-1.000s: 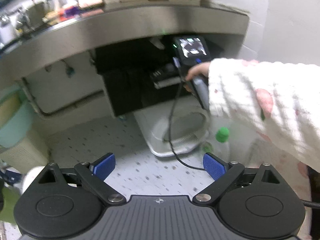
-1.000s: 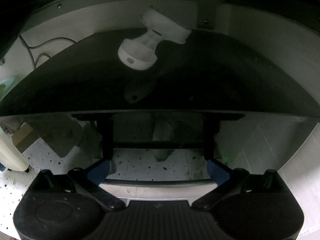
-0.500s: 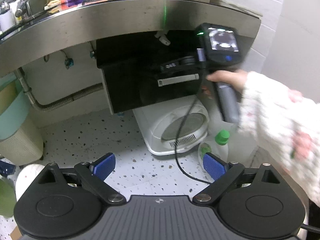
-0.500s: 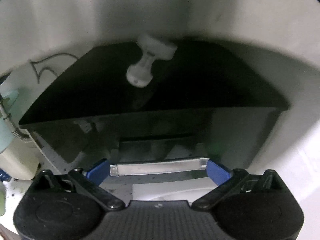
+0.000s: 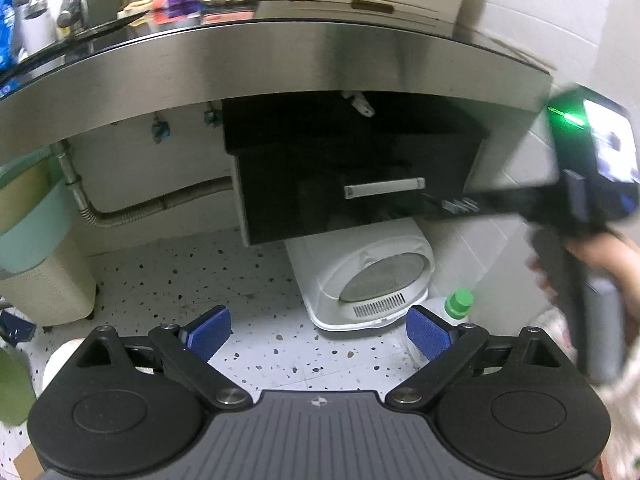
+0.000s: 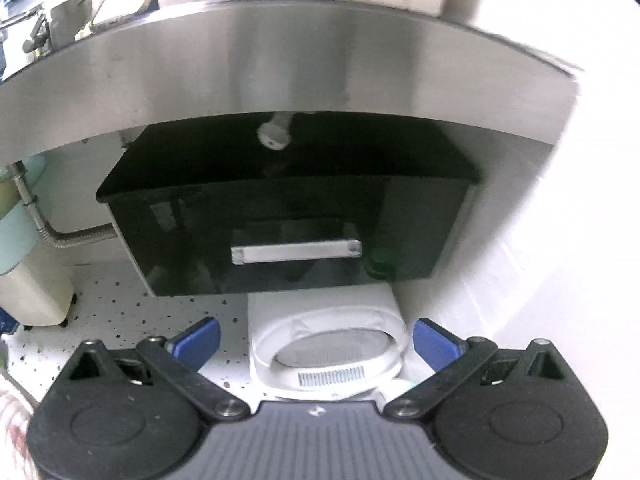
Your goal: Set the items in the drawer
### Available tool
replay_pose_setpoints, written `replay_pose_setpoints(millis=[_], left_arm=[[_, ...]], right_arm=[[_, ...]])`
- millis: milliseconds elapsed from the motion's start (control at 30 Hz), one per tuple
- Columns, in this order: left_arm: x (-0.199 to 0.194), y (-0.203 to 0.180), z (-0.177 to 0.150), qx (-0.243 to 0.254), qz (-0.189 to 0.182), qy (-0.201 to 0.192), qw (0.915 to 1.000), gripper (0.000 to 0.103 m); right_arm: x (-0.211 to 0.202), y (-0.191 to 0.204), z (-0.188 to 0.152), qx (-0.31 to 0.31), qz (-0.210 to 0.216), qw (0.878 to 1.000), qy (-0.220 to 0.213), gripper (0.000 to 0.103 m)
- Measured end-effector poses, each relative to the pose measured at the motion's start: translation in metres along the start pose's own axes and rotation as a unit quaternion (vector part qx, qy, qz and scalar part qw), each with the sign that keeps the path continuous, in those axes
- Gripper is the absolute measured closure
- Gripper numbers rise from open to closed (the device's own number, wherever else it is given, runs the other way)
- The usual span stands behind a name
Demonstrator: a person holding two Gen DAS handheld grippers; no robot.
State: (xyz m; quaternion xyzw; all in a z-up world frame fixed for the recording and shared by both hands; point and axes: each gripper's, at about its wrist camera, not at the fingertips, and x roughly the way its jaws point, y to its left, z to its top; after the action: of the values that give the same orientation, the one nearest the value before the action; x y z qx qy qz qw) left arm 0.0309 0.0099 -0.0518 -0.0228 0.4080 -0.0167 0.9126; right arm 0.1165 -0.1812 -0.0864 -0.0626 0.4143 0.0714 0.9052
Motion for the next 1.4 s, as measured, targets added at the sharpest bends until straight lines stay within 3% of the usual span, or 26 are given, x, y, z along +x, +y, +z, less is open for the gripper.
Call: replay_pose_setpoints(millis=[300,600,1133,1400], left_arm=[[-0.006,-0.01,-0.004,0.017,-0.027,-0.004,0.9995,0.008],[-0.024,-0.017,0.003,0.01,-0.027,-0.026,0.9992,0.008],[-0.069,-0.022,0.019,0.004,-0.018,-0.069,0.9975,0.008],[-0.08,-0.03,0.02,0.01,-0.016,-0.079,0.9967,0.008]], right_arm=[[-0.066,-0.017,-0.038,0.037,-0.034,0.999,0.01,0.0],[-0.111,-0.01,-0.048,0.027,-0.069,0.997,-0.025,0.0],[-0.17,-0.001,-0.042,0.032,-0.043,0.996,-0.068,0.0],[-0.185,-0.004,-0.045,0.031,-0.055,0.995,-0.074,0.0]])
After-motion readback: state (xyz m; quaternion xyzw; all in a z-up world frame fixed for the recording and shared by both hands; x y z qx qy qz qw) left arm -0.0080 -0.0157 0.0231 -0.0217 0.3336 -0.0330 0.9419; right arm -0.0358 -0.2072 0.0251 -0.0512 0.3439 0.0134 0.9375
